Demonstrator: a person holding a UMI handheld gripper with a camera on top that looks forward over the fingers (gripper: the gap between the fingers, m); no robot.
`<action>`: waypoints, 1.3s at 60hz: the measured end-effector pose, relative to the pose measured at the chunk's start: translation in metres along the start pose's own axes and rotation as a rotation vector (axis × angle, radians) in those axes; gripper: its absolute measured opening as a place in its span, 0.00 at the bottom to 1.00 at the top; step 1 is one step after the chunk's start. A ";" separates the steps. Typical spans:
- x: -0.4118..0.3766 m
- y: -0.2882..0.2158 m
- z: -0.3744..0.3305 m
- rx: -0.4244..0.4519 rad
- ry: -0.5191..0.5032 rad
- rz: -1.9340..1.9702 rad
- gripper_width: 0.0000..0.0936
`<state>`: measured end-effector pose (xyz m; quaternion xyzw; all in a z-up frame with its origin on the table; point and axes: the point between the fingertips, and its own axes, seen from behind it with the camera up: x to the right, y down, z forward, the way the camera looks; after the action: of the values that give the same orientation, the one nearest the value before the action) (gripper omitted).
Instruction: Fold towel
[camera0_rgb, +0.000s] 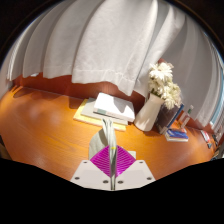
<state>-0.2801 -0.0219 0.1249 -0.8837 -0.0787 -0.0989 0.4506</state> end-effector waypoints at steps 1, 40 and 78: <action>0.008 0.006 0.002 0.000 0.010 -0.002 0.03; 0.265 0.067 -0.110 0.106 -0.075 0.111 0.80; 0.346 0.110 -0.210 0.166 -0.056 0.269 0.79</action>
<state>0.0580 -0.2391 0.2444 -0.8485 0.0198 -0.0063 0.5288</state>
